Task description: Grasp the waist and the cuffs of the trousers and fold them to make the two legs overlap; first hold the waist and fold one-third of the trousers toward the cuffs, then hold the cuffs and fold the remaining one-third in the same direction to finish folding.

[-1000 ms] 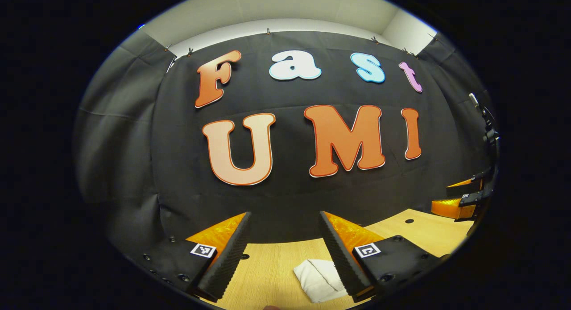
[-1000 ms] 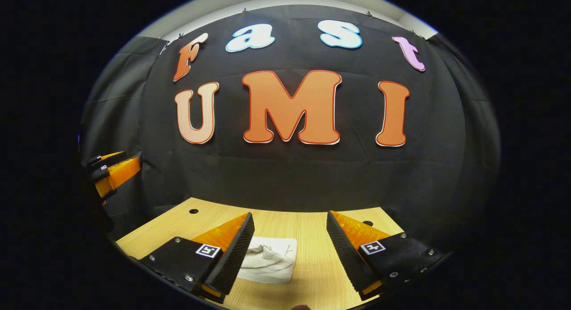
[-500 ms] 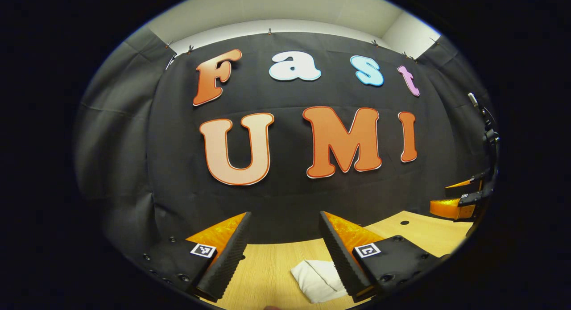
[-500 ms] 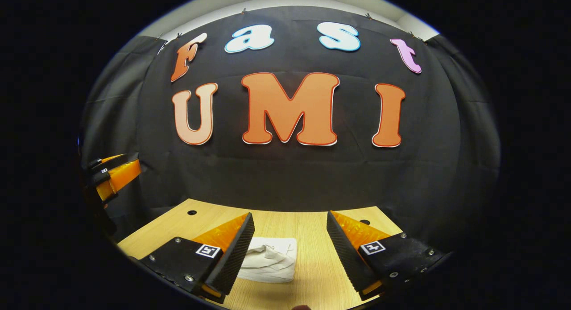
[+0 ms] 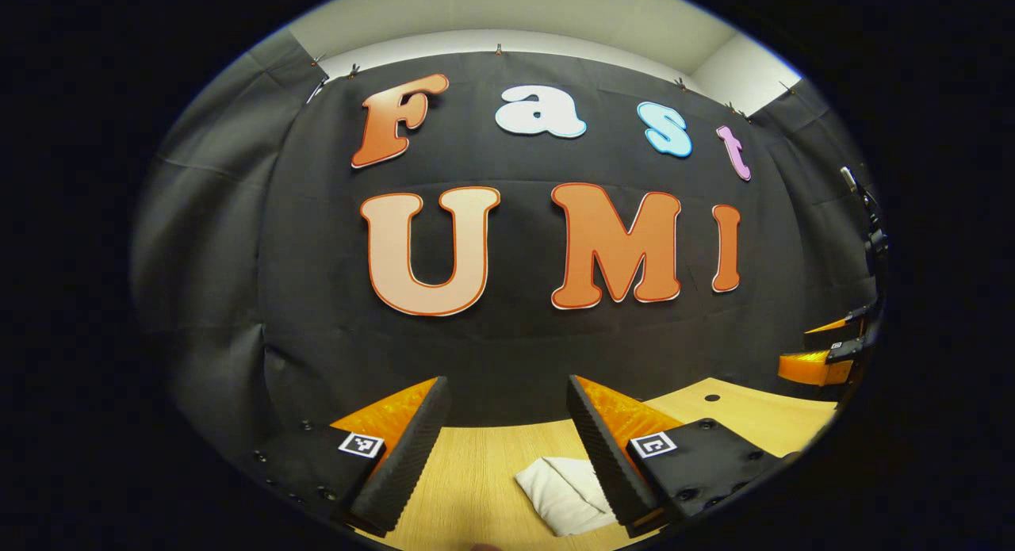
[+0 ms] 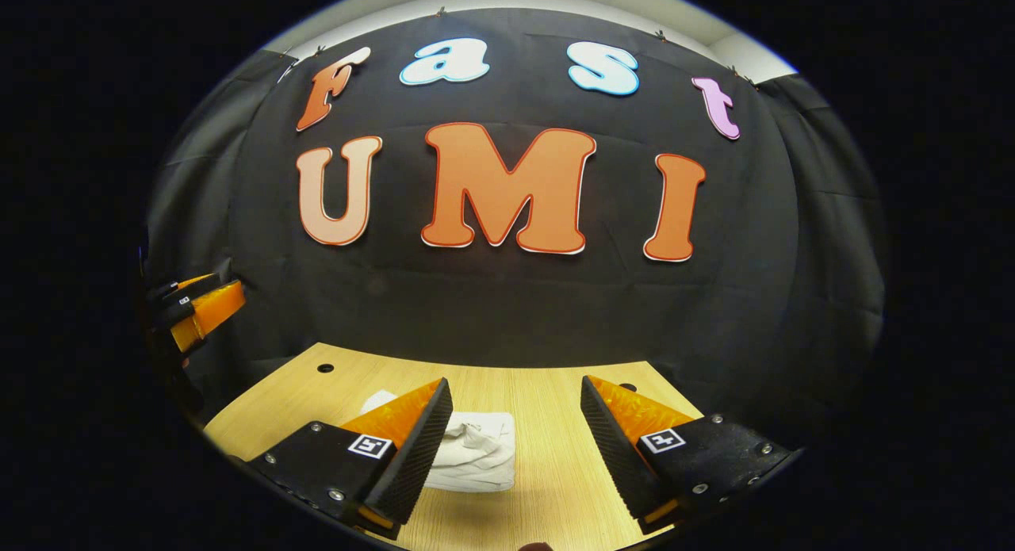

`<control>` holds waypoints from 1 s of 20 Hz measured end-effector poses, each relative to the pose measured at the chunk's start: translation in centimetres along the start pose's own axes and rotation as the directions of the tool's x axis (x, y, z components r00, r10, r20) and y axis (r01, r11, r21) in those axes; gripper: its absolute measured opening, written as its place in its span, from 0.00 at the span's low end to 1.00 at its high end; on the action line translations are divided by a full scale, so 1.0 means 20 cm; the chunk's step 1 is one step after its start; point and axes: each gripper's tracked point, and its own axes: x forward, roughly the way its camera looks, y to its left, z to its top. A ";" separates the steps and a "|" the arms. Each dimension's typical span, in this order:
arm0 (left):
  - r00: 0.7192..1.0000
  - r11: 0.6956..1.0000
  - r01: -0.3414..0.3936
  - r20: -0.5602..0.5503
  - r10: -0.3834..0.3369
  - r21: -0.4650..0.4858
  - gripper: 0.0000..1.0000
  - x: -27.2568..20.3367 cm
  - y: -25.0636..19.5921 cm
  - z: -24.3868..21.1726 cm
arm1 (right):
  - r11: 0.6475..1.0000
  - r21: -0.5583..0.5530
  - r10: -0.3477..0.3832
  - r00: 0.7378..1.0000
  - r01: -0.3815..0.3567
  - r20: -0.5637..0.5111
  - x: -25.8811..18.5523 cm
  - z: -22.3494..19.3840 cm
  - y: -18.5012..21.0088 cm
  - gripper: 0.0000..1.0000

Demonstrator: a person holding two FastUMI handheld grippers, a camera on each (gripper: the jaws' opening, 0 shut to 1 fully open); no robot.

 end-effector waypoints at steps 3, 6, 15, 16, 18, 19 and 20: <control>1.000 1.000 -0.005 0.000 0.005 -0.005 0.97 0.02 0.04 -0.02 | 1.000 -0.009 -0.006 1.000 0.006 -0.021 -0.04 -0.02 0.02 0.98; 1.000 1.000 -0.002 -0.012 0.002 -0.009 0.97 0.02 0.04 -0.02 | 1.000 -0.003 -0.004 1.000 0.004 -0.017 -0.03 -0.01 0.03 0.98; 0.998 0.998 -0.063 -0.011 0.063 0.013 0.97 -0.06 -0.06 0.04 | 0.998 0.008 0.063 0.998 -0.063 0.019 0.02 0.04 -0.04 0.99; 0.997 0.998 -0.069 -0.014 0.070 0.013 0.97 -0.07 -0.08 0.04 | 0.998 0.011 0.069 0.997 -0.070 0.019 0.02 0.03 -0.06 0.99; 0.997 0.997 -0.075 -0.027 0.075 0.016 0.97 -0.08 -0.14 0.02 | 0.996 0.019 0.082 0.996 -0.083 0.022 0.01 0.02 -0.10 0.99; 0.996 0.997 -0.079 -0.027 0.080 0.021 0.97 -0.09 -0.16 0.03 | 0.996 0.020 0.086 0.996 -0.087 0.029 0.01 0.03 -0.11 0.99; 0.996 0.996 -0.081 -0.025 0.082 0.026 0.96 -0.09 -0.17 0.04 | 0.996 0.022 0.087 0.996 -0.088 0.034 0.01 0.03 -0.14 0.99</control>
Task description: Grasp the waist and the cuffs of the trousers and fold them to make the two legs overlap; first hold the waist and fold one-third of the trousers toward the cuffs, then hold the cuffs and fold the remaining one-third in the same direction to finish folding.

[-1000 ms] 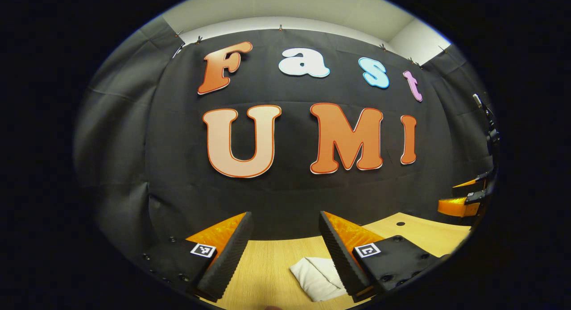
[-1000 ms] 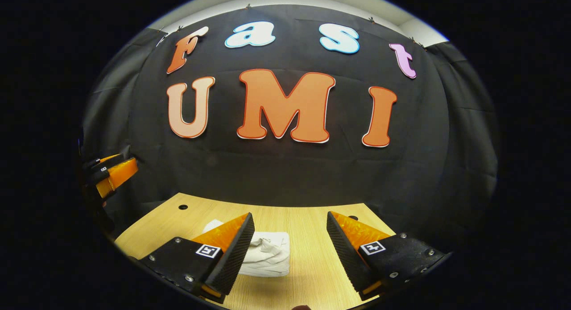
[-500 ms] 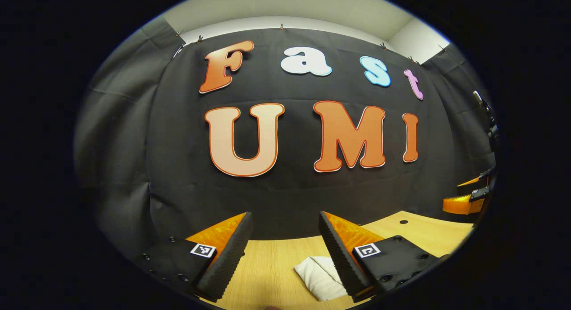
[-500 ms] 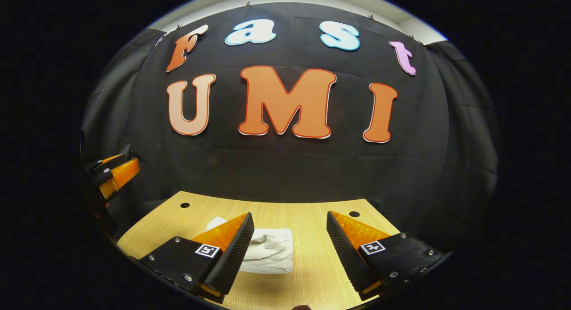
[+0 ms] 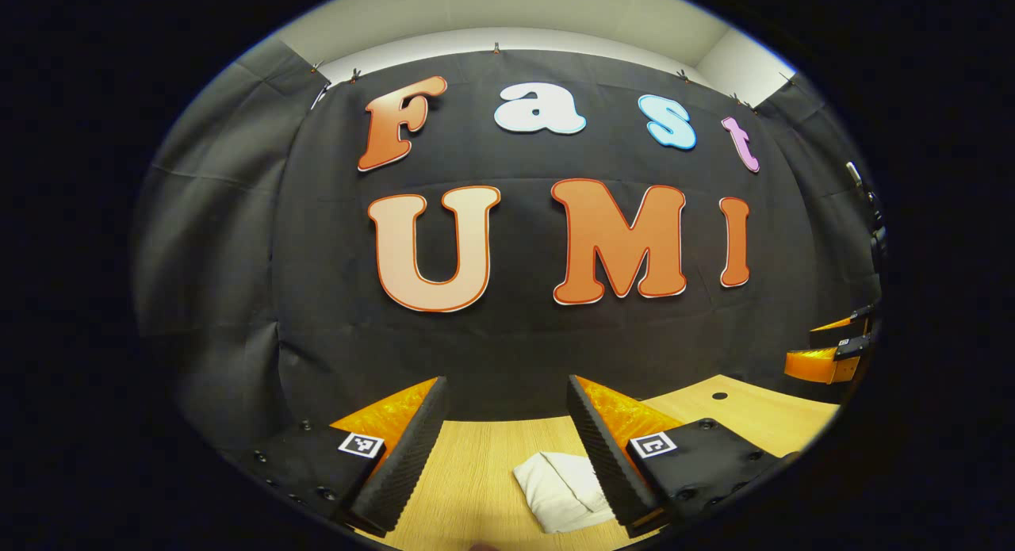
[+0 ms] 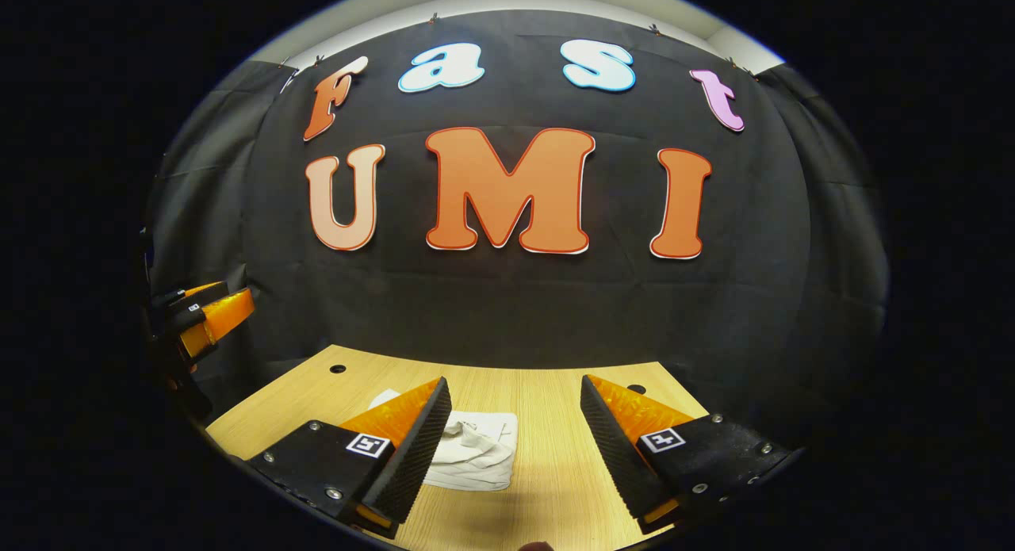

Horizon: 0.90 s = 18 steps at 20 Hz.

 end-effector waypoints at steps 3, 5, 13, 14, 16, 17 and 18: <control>1.000 1.000 -0.010 0.011 0.010 0.010 0.97 -0.01 -0.03 0.03 | 1.000 0.014 0.011 1.000 -0.011 0.005 -0.01 0.00 -0.04 0.99; 1.000 1.000 -0.021 0.016 0.021 0.015 0.97 -0.02 -0.03 0.04 | 1.000 0.021 0.014 1.000 -0.015 0.015 -0.02 0.01 -0.06 0.99; 1.000 1.000 -0.019 0.023 0.018 0.025 0.97 -0.06 -0.08 0.06 | 1.000 0.016 0.017 1.000 -0.017 0.012 -0.06 -0.01 -0.07 0.99; 0.999 0.999 -0.019 0.028 0.018 0.026 0.97 -0.06 -0.08 0.07 | 1.000 0.014 0.013 1.000 -0.013 0.012 -0.06 -0.01 -0.07 0.99; 0.999 1.000 -0.017 0.031 0.016 0.026 0.97 -0.05 -0.09 0.07 | 1.000 0.009 0.009 1.000 -0.009 0.015 -0.08 0.00 -0.08 0.99; 0.999 0.999 -0.016 0.031 0.016 0.028 0.97 -0.05 -0.09 0.07 | 1.000 0.006 0.007 1.000 -0.007 0.017 -0.08 0.00 -0.08 0.99; 0.999 0.999 -0.020 0.033 0.018 0.033 0.97 -0.03 -0.09 0.08 | 1.000 0.006 0.004 1.000 -0.004 0.018 -0.08 0.01 -0.08 0.99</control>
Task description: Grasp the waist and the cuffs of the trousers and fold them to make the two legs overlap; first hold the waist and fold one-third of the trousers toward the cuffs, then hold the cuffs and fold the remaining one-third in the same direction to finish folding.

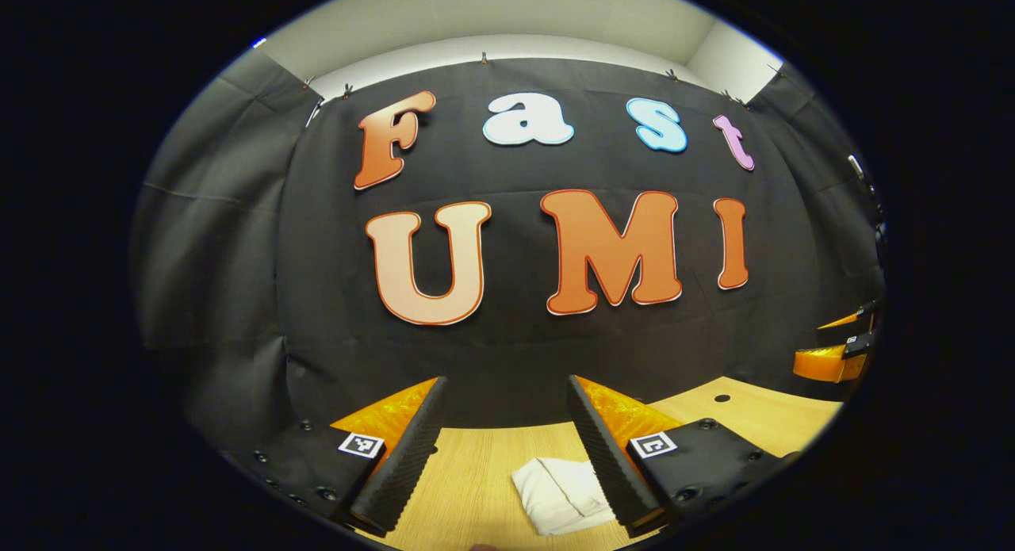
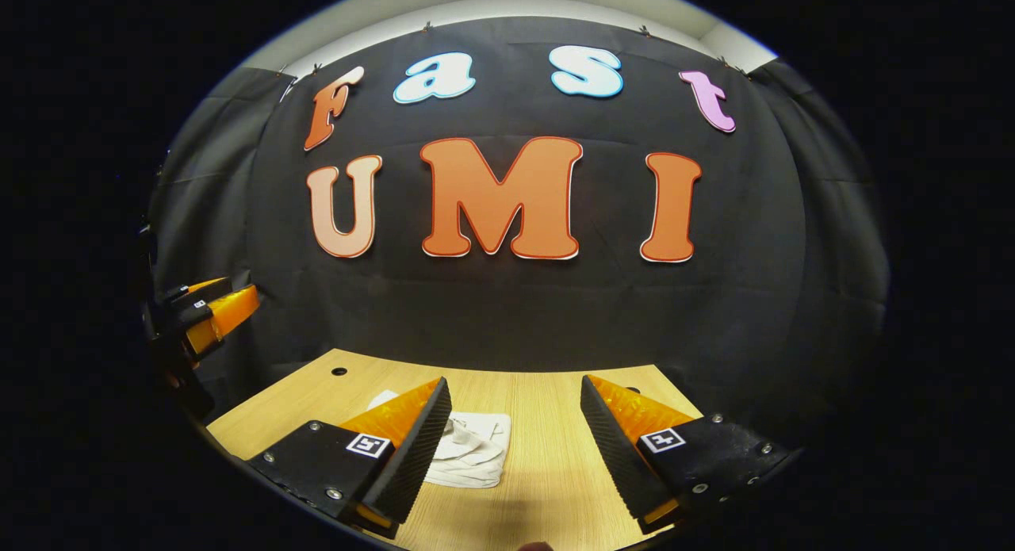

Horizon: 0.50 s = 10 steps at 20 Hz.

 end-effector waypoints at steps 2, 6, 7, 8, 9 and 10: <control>1.000 1.000 0.000 -0.001 0.000 0.007 0.97 0.02 -0.01 0.01 | 1.000 0.005 -0.007 1.000 0.007 -0.001 -0.01 0.00 -0.01 0.99; 1.000 1.000 0.010 -0.001 -0.010 0.008 0.96 0.08 -0.05 0.03 | 0.999 0.013 -0.030 1.000 0.030 -0.002 -0.04 -0.01 -0.06 0.99; 1.000 1.000 0.011 0.002 -0.011 0.005 0.97 0.08 -0.06 0.03 | 0.999 0.014 -0.037 0.999 0.037 -0.001 -0.05 -0.01 -0.08 0.99; 1.000 1.000 0.012 0.006 -0.012 -0.001 0.97 0.09 -0.07 0.04 | 0.999 0.017 -0.044 0.999 0.044 -0.002 -0.06 -0.01 -0.10 0.99; 1.000 1.000 0.014 0.009 -0.014 -0.006 0.96 0.10 -0.08 0.05 | 0.999 0.022 -0.047 0.999 0.047 -0.002 -0.06 -0.01 -0.11 0.99; 1.000 1.000 0.016 0.012 -0.016 -0.008 0.97 0.09 -0.09 0.07 | 0.998 0.027 -0.052 0.999 0.052 -0.001 -0.06 -0.01 -0.13 0.99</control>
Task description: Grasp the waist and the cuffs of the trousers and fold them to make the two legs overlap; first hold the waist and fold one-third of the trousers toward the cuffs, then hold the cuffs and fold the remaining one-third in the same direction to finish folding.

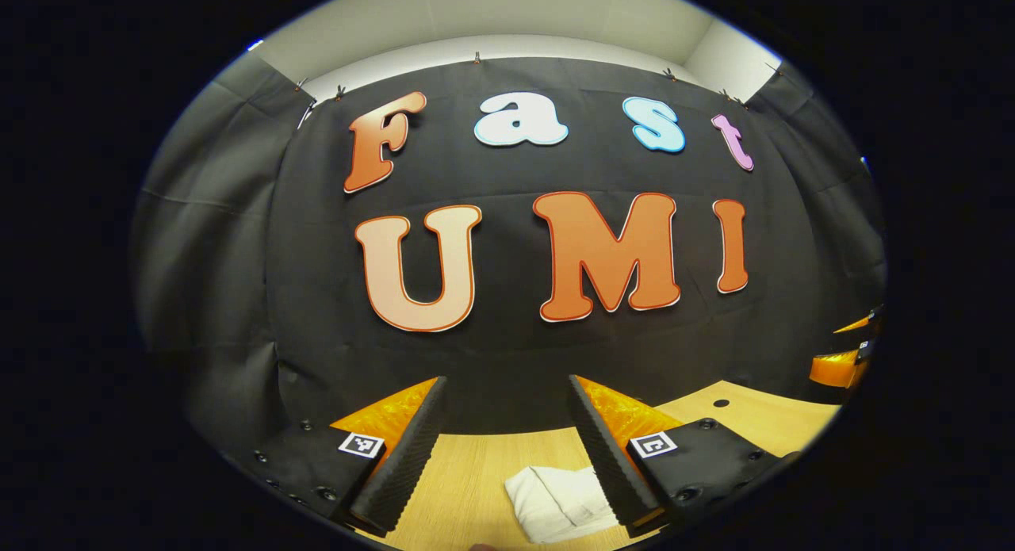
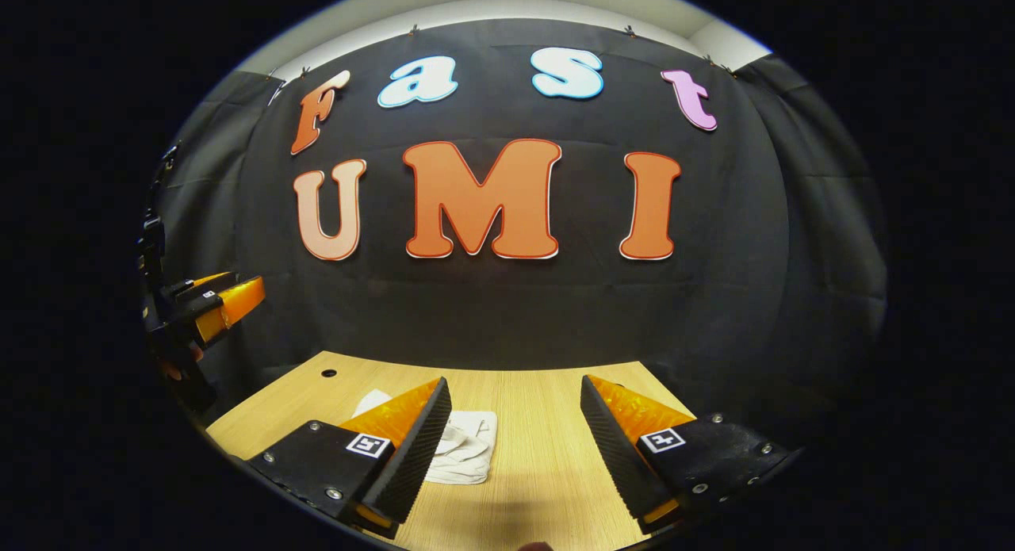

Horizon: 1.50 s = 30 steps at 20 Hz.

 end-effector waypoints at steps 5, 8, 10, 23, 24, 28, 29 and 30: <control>1.000 1.000 0.004 0.010 -0.004 0.018 0.97 -0.04 -0.03 0.00 | 1.000 0.009 0.004 1.000 -0.004 -0.018 0.01 -0.02 -0.03 0.99; 1.000 1.000 -0.002 0.012 0.001 0.023 0.97 -0.06 -0.04 0.02 | 1.000 0.009 0.021 1.000 -0.021 -0.012 0.02 -0.02 -0.01 0.99; 1.000 1.000 -0.005 0.015 0.005 0.026 0.97 -0.07 -0.05 0.02 | 0.999 0.009 0.032 0.999 -0.032 -0.016 0.03 -0.02 0.00 0.99; 0.999 0.999 -0.024 0.042 0.023 0.028 0.96 -0.14 -0.04 0.03 | 0.999 0.012 0.052 0.998 -0.052 -0.024 0.06 -0.01 0.03 0.99; 0.999 0.999 -0.022 0.036 0.021 0.026 0.96 -0.13 -0.04 0.02 | 0.999 0.008 0.048 0.999 -0.047 -0.024 0.06 -0.01 0.03 0.99; 1.000 1.000 -0.012 0.020 0.012 0.028 0.96 -0.10 -0.03 0.00 | 0.999 -0.006 0.032 0.999 -0.032 -0.010 0.04 0.00 0.02 0.99; 1.000 1.000 -0.011 0.020 0.010 0.029 0.97 -0.10 -0.04 0.00 | 1.000 -0.010 0.026 1.000 -0.026 -0.012 0.03 -0.01 0.01 0.99; 1.000 1.000 -0.009 0.020 0.009 0.028 0.97 -0.09 -0.05 0.01 | 1.000 -0.009 0.026 1.000 -0.026 -0.013 0.03 -0.01 0.00 0.99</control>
